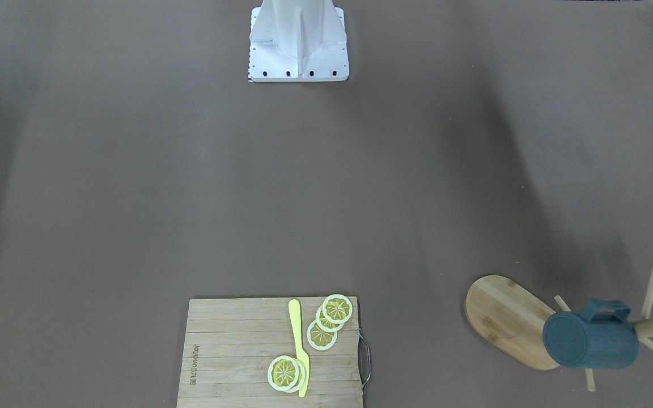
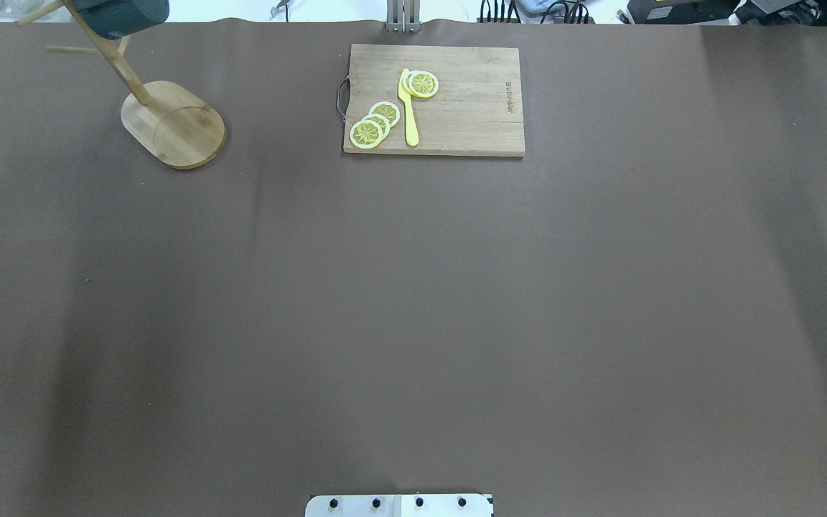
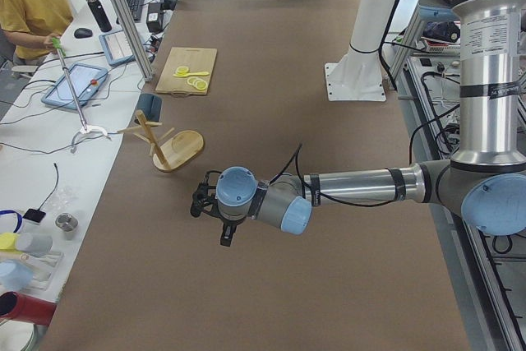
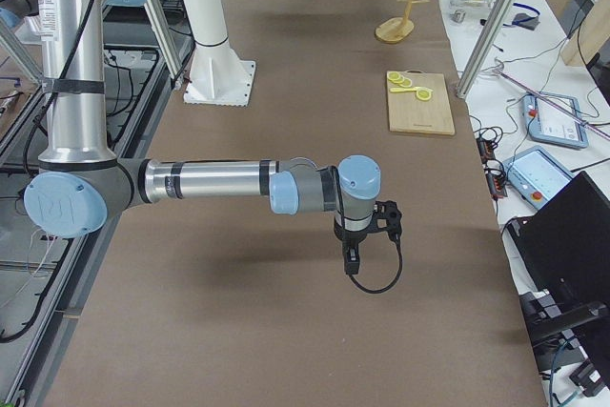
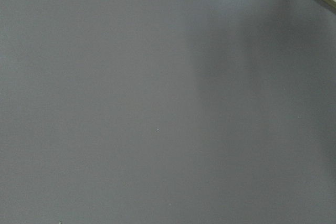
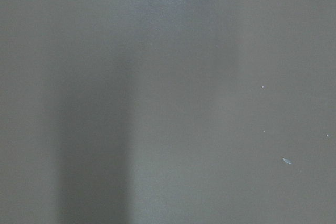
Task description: Hang cup on storage rack
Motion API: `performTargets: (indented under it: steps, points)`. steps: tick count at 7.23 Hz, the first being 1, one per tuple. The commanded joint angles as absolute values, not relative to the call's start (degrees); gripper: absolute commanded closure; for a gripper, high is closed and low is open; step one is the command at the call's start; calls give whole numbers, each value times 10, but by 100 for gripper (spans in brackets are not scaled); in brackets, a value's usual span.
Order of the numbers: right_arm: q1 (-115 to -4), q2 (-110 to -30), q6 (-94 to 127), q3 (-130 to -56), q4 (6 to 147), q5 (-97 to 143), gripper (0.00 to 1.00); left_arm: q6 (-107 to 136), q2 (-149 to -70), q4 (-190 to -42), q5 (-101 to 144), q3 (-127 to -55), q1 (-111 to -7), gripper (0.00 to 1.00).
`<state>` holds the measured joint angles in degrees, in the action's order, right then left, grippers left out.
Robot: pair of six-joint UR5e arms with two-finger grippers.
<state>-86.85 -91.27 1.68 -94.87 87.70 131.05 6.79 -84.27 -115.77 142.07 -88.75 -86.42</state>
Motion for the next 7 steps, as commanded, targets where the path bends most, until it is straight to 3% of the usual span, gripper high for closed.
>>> performTargets:
  steps: [1,7]
  points:
    - [-869,-913,17,-949,873,1310,0,71,-853,-1152,1419,-882,-855,2]
    - [-870,-918,19,-959,875,1310,0,87,-915,-1053,1407,-859,-846,2]
